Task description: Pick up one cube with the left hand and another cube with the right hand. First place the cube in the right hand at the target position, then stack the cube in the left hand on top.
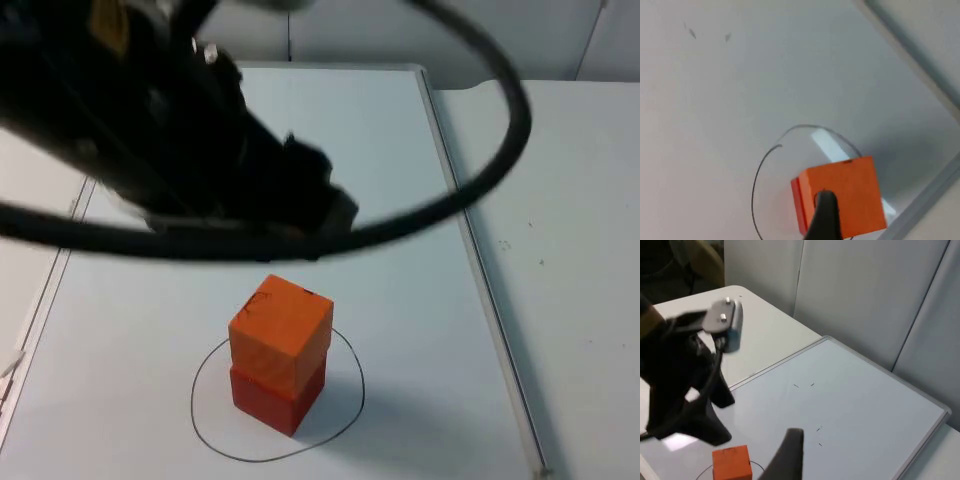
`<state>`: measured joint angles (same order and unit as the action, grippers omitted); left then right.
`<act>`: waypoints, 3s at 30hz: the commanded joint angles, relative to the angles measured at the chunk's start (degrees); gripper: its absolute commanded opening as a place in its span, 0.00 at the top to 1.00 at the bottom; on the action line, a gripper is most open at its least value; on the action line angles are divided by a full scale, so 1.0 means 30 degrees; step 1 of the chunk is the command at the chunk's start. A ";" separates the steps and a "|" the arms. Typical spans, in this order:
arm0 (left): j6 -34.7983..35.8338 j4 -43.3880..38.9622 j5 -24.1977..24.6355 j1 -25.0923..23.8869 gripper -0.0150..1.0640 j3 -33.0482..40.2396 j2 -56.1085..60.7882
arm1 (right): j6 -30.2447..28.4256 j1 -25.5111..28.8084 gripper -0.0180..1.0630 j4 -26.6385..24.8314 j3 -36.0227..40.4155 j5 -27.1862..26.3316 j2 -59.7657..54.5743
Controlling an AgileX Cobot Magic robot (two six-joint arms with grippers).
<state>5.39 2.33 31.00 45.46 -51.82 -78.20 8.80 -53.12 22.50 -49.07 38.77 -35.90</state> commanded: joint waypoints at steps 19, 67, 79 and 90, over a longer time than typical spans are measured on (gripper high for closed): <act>-0.5389 -0.0776 0.4662 0.0103 0.37 -0.0251 1.1146 | 0.0061 -0.0051 0.18 -0.0024 0.0058 -0.0092 0.0085; -0.2409 -0.0776 1.2988 0.0103 0.37 0.6548 2.6068 | 0.0071 -0.0051 0.18 0.0076 0.0058 0.0865 0.0085; -0.2247 -0.0991 1.2988 0.0103 0.01 0.6548 2.6068 | 0.0071 -0.0051 0.18 0.0076 0.0058 0.0895 0.0085; -0.2112 -0.1087 1.2988 0.0103 0.01 0.6548 2.6068 | -0.0145 -0.0051 0.18 -0.0180 0.0058 0.2026 0.0431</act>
<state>-1.37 -0.90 69.94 45.46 -32.28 -0.22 8.66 -53.12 22.43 -49.07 43.13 -35.49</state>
